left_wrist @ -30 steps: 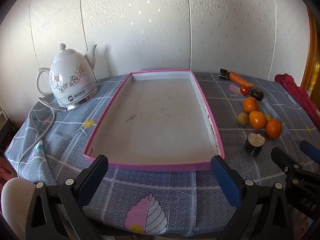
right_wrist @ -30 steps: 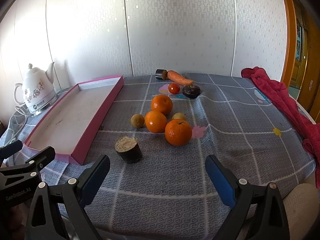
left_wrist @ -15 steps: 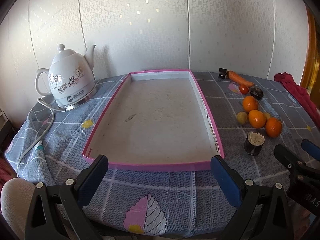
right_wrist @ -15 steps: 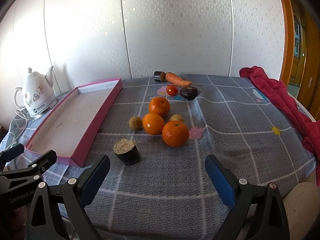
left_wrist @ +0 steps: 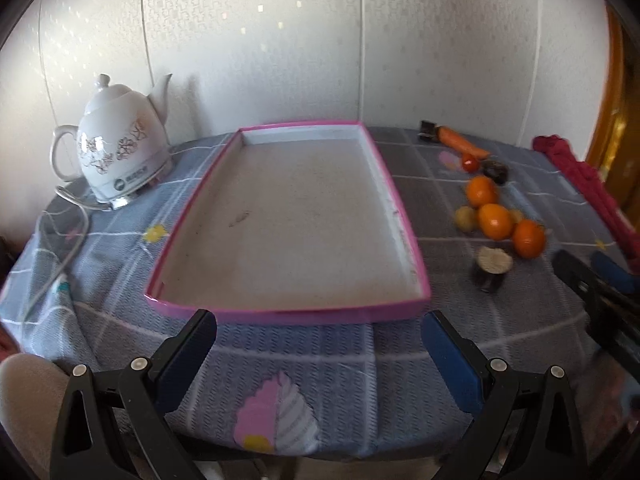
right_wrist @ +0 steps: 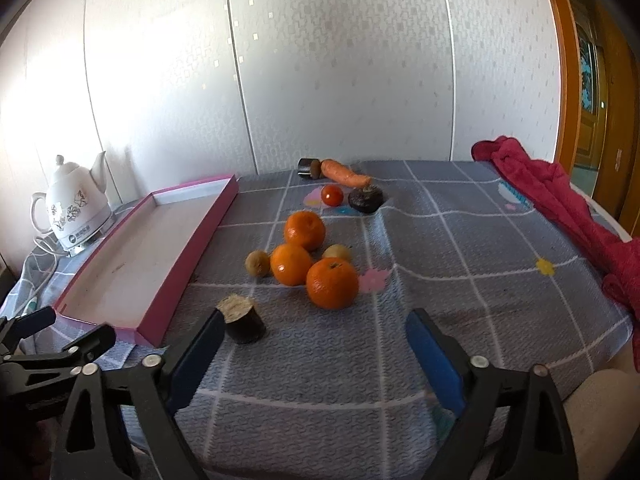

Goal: Organize fruits
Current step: 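Grasp the brown cylindrical piece with the left tool while the right tool grasps a mandarin orange, then lower the cylinder into the pink tray and open the left tool while the right carries the orange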

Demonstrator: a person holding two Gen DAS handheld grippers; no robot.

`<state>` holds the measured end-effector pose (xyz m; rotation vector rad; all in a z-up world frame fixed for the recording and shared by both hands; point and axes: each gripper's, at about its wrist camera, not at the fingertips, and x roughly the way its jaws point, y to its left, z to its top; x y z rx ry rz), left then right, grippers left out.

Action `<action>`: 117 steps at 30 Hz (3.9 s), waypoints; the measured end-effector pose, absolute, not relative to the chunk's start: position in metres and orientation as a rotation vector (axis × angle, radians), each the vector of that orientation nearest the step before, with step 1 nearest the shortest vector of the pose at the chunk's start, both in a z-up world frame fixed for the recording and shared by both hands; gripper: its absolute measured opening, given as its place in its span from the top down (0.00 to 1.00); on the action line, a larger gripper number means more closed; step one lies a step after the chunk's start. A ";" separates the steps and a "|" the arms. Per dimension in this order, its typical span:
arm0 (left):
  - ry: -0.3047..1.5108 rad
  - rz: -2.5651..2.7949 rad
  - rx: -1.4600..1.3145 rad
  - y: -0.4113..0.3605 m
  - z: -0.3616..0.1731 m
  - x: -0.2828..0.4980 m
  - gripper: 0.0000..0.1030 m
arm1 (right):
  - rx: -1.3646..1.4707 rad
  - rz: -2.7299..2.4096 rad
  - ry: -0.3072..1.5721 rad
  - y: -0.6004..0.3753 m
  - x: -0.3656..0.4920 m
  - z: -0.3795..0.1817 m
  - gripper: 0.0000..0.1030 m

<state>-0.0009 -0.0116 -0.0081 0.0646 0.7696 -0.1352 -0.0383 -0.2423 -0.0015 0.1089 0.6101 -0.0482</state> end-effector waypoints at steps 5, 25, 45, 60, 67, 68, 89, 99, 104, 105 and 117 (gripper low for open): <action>0.749 -0.192 0.056 -0.017 -0.007 -0.012 0.00 | 0.134 -0.022 0.645 -0.256 -0.028 -0.010 0.38; 0.742 -0.337 0.138 -0.079 -0.004 -0.018 0.00 | 0.177 0.052 0.725 -0.272 0.018 -0.031 0.63; 0.780 -0.398 0.186 -0.140 -0.034 0.039 0.51 | 0.300 -0.044 0.657 -0.319 -0.003 -0.019 0.63; 0.702 -0.453 0.232 -0.144 -0.029 0.030 0.67 | 0.291 -0.041 0.654 -0.316 -0.002 -0.020 0.63; 0.660 -0.487 0.158 -0.132 -0.012 0.022 0.67 | 0.322 -0.039 0.648 -0.320 -0.002 -0.019 0.63; 0.668 -0.493 0.157 -0.132 -0.012 0.023 0.67 | 0.325 -0.038 0.647 -0.320 -0.002 -0.019 0.63; 0.703 -0.285 0.083 -0.017 0.010 0.038 0.67 | 0.255 0.103 0.605 -0.284 -0.008 -0.014 0.63; 0.751 -0.116 0.030 0.036 -0.011 0.049 0.67 | 0.196 0.247 0.617 -0.225 -0.010 -0.004 0.63; 0.745 -0.083 0.023 0.042 -0.009 0.044 0.54 | 0.155 0.319 0.630 -0.186 -0.007 0.004 0.63; 0.738 -0.071 0.003 0.047 -0.007 0.042 0.47 | 0.138 0.336 0.636 -0.176 -0.005 0.004 0.63; 0.685 0.022 -0.226 0.091 0.007 0.037 0.09 | 0.025 0.411 0.712 -0.113 0.021 -0.007 0.63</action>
